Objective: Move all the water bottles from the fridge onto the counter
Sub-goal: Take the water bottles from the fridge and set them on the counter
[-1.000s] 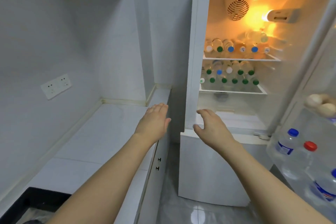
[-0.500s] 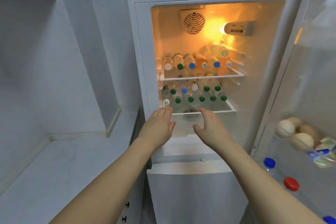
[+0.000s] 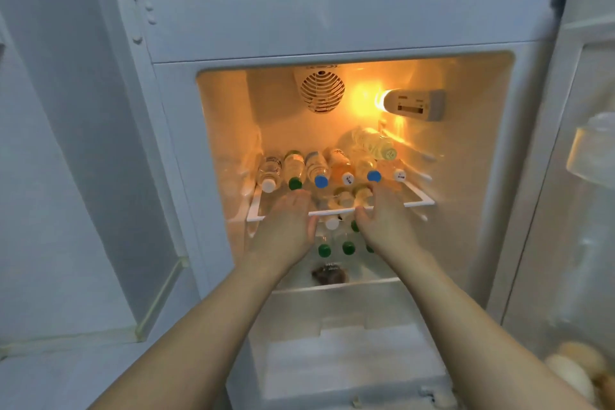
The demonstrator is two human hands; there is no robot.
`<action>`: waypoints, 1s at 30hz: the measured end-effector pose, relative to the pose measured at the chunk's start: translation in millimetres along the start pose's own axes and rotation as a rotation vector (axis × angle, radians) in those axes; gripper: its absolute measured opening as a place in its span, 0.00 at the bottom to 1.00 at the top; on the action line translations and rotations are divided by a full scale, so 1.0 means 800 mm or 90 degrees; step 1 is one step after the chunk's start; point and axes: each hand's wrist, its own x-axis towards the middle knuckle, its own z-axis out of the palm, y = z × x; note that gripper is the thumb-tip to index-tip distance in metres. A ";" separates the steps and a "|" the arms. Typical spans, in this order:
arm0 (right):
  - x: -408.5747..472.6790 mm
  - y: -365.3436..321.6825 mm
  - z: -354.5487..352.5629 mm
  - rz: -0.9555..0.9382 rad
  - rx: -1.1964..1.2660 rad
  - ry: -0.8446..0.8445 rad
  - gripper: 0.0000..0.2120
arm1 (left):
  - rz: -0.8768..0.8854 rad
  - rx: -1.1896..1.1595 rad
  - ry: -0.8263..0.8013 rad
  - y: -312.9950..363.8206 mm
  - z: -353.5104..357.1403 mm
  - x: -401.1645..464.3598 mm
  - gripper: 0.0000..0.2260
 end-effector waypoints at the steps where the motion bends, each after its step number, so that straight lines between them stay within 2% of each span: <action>1: 0.013 0.001 0.001 0.004 -0.009 0.005 0.19 | 0.003 0.002 -0.004 -0.003 0.006 0.015 0.10; 9: 0.130 0.035 0.018 0.109 0.013 0.093 0.29 | 0.052 0.062 -0.039 -0.008 0.056 0.127 0.17; 16: 0.202 0.076 0.036 0.174 0.017 0.114 0.29 | 0.071 0.190 -0.059 -0.001 0.116 0.191 0.23; 19: 0.219 0.089 0.046 0.161 0.024 0.136 0.28 | 0.060 0.256 -0.082 -0.002 0.137 0.211 0.24; 24: 0.233 0.103 0.059 0.132 0.057 0.180 0.26 | 0.046 0.320 -0.055 -0.002 0.158 0.232 0.28; 30: 0.235 0.110 0.066 0.110 0.116 0.246 0.24 | 0.030 0.301 -0.039 -0.002 0.172 0.239 0.25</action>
